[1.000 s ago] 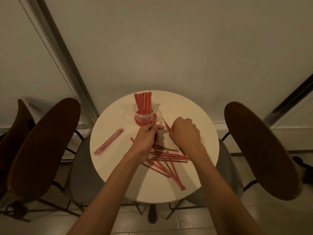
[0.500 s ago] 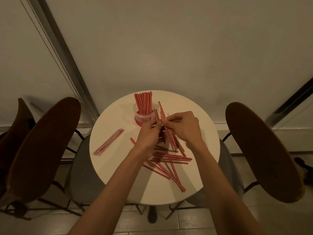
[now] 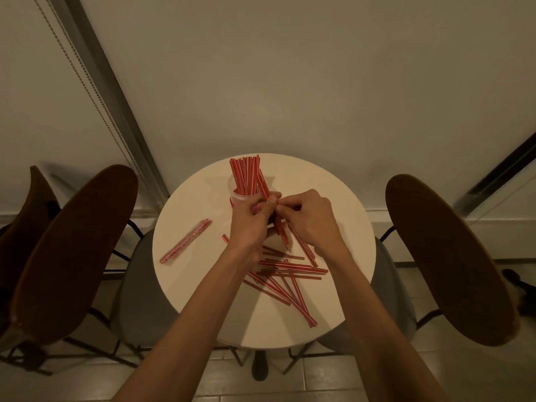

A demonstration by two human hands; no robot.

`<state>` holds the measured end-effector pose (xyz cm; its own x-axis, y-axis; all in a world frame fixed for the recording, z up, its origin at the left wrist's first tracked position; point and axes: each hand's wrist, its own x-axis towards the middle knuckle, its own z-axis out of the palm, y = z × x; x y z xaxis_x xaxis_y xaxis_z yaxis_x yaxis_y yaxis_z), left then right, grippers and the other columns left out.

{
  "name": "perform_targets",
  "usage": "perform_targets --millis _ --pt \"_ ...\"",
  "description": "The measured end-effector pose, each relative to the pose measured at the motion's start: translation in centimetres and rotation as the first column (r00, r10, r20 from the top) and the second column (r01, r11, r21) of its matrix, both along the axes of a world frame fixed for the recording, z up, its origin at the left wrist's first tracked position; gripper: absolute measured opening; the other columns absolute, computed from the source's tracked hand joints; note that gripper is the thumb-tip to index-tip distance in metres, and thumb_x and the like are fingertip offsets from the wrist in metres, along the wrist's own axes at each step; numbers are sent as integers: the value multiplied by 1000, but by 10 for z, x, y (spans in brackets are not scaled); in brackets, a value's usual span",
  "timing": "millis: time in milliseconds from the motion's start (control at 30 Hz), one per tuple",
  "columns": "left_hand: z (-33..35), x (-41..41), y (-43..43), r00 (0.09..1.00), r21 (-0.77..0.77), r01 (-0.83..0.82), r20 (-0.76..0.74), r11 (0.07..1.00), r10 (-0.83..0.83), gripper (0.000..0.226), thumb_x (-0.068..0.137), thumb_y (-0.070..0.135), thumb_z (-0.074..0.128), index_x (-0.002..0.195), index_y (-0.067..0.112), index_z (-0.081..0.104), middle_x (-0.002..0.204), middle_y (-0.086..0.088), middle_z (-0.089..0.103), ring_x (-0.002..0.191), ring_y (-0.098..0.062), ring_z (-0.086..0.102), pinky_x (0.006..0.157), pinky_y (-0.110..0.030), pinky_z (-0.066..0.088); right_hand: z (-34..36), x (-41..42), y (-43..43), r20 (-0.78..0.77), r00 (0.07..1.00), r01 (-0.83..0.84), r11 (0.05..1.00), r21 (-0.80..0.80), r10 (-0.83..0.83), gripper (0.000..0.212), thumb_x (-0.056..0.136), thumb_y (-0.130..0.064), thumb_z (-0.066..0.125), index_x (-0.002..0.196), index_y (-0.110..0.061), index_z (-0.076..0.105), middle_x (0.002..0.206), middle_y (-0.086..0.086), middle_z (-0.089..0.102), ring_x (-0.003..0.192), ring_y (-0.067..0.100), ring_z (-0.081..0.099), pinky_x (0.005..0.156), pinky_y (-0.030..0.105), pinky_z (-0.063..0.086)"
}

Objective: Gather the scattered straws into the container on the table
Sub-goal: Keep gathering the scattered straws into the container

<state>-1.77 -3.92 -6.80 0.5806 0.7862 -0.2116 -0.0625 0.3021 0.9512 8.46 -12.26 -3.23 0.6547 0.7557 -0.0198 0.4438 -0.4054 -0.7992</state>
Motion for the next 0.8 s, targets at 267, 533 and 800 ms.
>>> perform_targets --millis 267,533,800 --pt "3 -5 6 999 388 -43 26 921 36 22 110 21 62 126 17 77 113 -5 82 108 -22 80 99 -52 63 17 7 2 263 963 22 994 106 -49 14 99 -19 75 107 -24 87 98 -9 84 86 1 74 88 19 59" --pt "-15 -10 11 999 500 -38 27 865 29 28 109 16 64 132 4 74 120 -5 81 109 -23 80 102 -55 61 36 4 0 377 917 -239 935 262 128 39 110 -10 60 146 -24 66 135 -5 73 109 3 69 84 -3 48" --pt "-28 -14 8 999 561 -14 -31 828 37 24 105 17 69 126 9 77 115 0 82 107 -14 79 100 -46 63 24 5 1 458 858 -318 941 120 231 31 111 -20 59 139 -20 74 132 0 77 120 12 72 96 -6 37"
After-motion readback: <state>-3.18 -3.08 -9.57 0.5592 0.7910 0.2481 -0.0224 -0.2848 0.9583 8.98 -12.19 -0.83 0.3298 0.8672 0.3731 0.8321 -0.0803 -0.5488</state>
